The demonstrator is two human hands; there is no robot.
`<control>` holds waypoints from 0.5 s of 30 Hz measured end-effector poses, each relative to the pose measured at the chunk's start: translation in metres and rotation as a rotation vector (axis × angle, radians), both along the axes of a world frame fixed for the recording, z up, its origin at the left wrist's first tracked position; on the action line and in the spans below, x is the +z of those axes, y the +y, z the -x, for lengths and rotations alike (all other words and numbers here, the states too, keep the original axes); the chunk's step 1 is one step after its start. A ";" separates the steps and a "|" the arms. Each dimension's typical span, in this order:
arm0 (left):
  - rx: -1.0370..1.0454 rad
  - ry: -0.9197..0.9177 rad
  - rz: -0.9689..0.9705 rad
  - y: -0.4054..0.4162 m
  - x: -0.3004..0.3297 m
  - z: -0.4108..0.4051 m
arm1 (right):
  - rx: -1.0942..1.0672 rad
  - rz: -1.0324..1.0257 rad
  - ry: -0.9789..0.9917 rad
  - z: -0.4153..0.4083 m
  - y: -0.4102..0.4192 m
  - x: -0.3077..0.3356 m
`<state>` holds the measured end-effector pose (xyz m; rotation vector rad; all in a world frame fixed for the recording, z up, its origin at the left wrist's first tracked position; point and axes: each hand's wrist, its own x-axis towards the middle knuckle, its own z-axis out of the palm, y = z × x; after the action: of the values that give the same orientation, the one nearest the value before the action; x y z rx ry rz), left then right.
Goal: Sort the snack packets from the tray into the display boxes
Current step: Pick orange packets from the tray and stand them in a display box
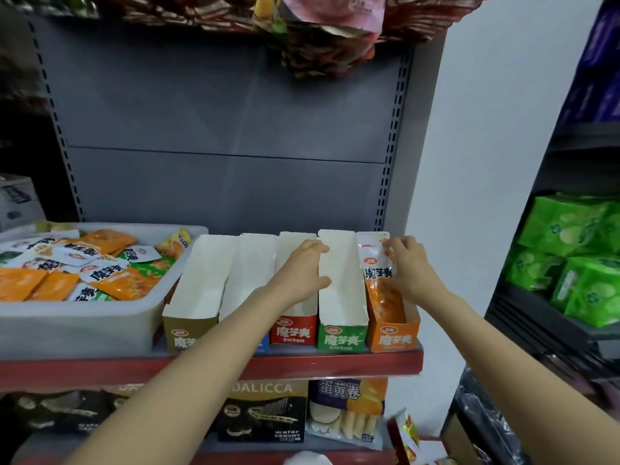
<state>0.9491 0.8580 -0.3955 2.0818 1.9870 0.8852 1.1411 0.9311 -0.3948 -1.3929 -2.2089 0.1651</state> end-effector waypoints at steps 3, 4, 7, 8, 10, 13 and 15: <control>-0.002 -0.036 -0.014 -0.006 0.004 -0.001 | -0.015 0.004 -0.040 0.003 -0.004 -0.001; -0.001 -0.047 -0.020 -0.009 0.005 0.000 | -0.013 -0.015 -0.029 0.005 -0.007 -0.001; 0.042 -0.034 -0.109 -0.026 0.012 0.007 | 0.066 -0.107 0.071 0.019 -0.021 0.007; 0.083 -0.021 -0.165 -0.033 0.014 0.013 | 0.104 -0.146 0.092 0.026 -0.027 0.011; 0.183 -0.015 -0.276 -0.051 0.020 0.030 | 0.174 -0.224 0.102 0.047 -0.043 0.021; 0.308 -0.013 -0.390 -0.078 0.025 0.067 | 0.337 -0.244 0.162 0.089 -0.067 0.033; 0.394 0.001 -0.375 -0.093 0.024 0.101 | 0.444 -0.224 0.189 0.122 -0.084 0.038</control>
<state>0.8480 0.7649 -0.3713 1.8720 2.4382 1.4220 1.0190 0.8476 -0.3571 -0.7252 -2.2630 0.1889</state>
